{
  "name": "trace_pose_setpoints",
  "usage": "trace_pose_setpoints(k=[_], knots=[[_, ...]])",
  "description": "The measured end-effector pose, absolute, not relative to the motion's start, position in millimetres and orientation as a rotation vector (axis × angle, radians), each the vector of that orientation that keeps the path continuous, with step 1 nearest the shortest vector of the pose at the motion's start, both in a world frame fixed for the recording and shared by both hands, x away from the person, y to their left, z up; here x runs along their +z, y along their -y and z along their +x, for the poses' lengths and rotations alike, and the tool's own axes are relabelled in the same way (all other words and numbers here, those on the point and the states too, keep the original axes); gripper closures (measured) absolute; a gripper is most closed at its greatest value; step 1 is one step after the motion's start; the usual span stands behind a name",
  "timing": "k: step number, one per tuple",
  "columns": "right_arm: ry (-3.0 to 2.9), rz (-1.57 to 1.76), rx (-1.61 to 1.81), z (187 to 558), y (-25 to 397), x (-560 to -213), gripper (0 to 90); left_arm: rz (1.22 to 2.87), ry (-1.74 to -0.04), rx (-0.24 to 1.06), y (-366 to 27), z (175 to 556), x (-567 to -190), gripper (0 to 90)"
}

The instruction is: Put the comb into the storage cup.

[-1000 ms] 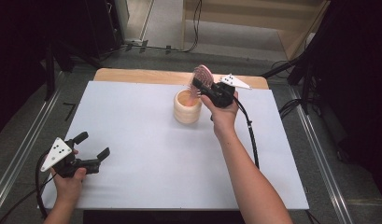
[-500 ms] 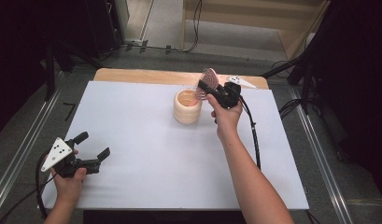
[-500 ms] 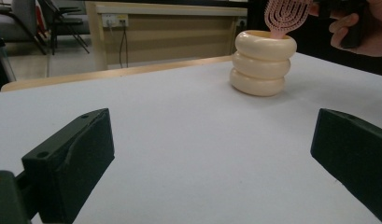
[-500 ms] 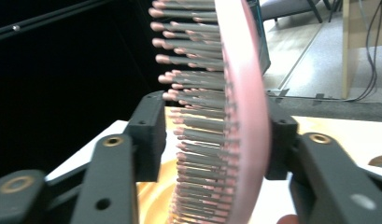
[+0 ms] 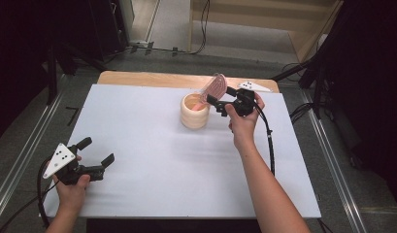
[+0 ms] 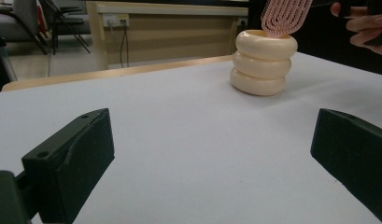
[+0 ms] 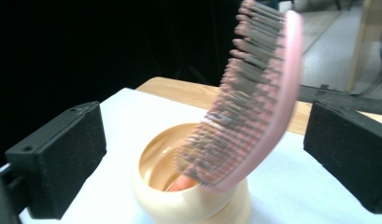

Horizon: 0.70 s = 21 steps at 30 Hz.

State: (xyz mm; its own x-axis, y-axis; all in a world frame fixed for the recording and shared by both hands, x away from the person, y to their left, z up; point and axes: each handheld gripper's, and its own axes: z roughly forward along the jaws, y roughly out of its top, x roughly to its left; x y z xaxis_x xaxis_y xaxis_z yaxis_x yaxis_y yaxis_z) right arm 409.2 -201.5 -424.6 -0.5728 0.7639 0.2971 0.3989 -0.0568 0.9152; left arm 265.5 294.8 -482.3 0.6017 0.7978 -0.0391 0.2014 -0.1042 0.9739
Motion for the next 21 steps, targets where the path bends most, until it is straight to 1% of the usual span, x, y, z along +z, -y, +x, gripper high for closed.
trace_pose_setpoints(k=[21], knots=[[-1.917, 1.14, 1.628, 371.0, 215.9, -434.7, 0.0, 1.64, -0.841, 0.62, -294.3, 265.5, -482.6, 0.0]])
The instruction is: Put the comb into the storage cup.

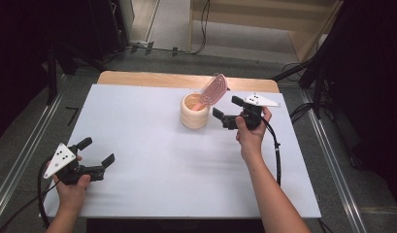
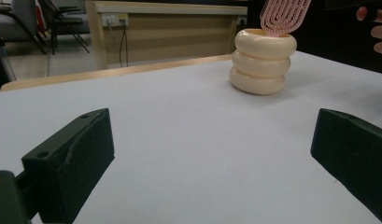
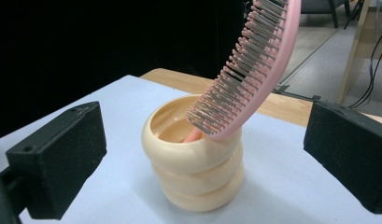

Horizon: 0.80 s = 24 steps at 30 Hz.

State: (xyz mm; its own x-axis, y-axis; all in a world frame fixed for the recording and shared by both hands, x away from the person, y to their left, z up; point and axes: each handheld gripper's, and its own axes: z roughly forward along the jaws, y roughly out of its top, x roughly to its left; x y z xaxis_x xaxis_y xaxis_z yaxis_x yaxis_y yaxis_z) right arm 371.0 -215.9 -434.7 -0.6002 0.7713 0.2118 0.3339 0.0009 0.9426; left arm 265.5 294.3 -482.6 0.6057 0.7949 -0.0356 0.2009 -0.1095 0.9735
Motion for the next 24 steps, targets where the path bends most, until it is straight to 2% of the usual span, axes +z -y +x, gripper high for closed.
trace_pose_setpoints(k=[24], knots=[[-1.898, 1.117, 1.61, 330.7, 252.5, -450.2, 0.0, 1.639, -0.835, 0.622, -293.6, 265.3, -482.7, 0.0]])
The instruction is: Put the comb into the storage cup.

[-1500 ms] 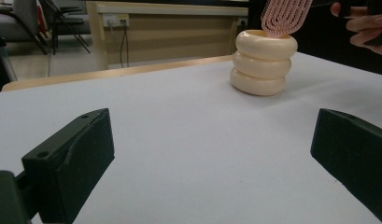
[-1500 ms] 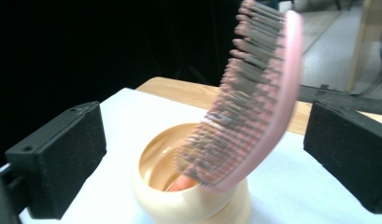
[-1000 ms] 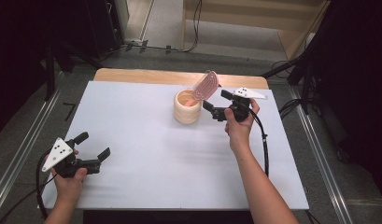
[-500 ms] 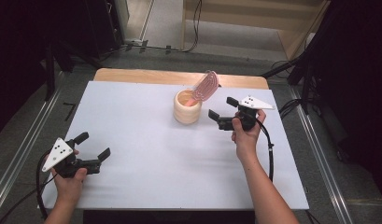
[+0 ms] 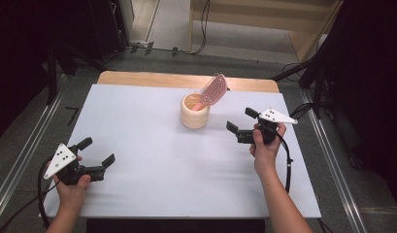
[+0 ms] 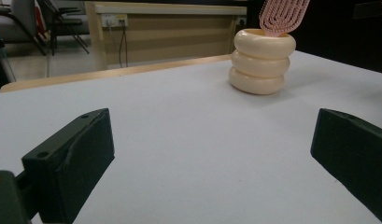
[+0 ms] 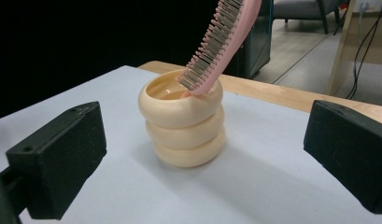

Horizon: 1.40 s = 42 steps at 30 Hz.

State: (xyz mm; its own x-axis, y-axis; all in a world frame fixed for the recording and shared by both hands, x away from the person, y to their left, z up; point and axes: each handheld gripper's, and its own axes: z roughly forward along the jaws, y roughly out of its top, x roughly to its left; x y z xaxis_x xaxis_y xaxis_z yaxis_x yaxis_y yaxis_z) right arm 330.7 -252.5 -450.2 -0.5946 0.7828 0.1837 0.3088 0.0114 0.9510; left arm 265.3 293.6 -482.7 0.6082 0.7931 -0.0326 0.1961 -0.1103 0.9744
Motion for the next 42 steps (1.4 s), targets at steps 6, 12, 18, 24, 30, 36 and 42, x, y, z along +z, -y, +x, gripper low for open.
trace_pose_setpoints(k=[6, 12, 18, 24, 30, 36, 42], knots=[[-1.893, 1.12, 1.598, 321.6, 261.4, -454.6, 0.0, 1.639, -0.836, 0.623, -293.7, 265.3, -482.8, 0.0], [-1.884, 1.137, 1.59, 312.0, 269.9, -460.7, 0.0, 1.638, -0.836, 0.623, -293.5, 265.1, -482.8, 0.0], [-1.867, 1.141, 1.578, 303.0, 279.7, -466.2, 0.0, 1.637, -0.837, 0.623, -293.5, 265.3, -482.9, 0.0], [-1.864, 1.151, 1.561, 295.4, 288.3, -472.2, 0.0, 1.64, -0.837, 0.624, -293.3, 265.2, -482.9, 0.0], [-1.859, 1.156, 1.553, 286.5, 295.4, -478.8, 0.0, 1.641, -0.837, 0.625, -293.3, 265.0, -482.8, 0.0], [-1.853, 1.167, 1.543, 277.7, 303.7, -483.8, 0.0, 1.645, -0.833, 0.625, -293.3, 264.9, -482.8, 0.0], [-1.834, 1.181, 1.534, 268.0, 314.6, -488.3, 0.0, 1.642, -0.831, 0.624, -293.4, 264.8, -482.8, 0.0]])
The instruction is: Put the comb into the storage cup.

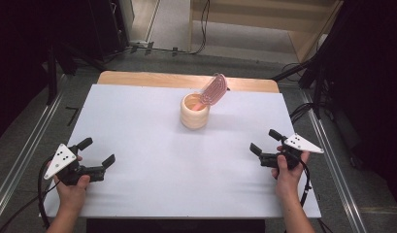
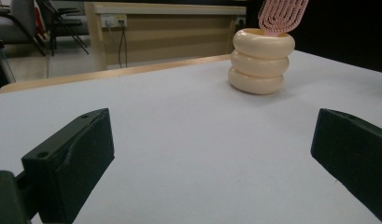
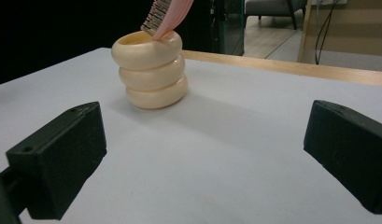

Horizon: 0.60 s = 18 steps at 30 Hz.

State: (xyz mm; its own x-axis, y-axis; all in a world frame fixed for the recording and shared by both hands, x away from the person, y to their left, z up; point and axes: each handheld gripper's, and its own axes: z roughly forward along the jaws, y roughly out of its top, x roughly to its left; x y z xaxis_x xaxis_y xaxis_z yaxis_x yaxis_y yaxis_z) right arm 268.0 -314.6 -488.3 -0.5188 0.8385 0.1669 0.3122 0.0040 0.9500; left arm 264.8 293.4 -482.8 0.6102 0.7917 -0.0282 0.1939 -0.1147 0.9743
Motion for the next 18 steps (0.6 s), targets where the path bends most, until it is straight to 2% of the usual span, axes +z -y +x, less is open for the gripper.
trace_pose_setpoints(k=[18], knots=[[-1.786, 1.24, 1.516, 234.0, 352.9, -502.4, 0.0, 1.648, -0.811, 0.612, -293.5, 265.2, -483.4, 0.0]])
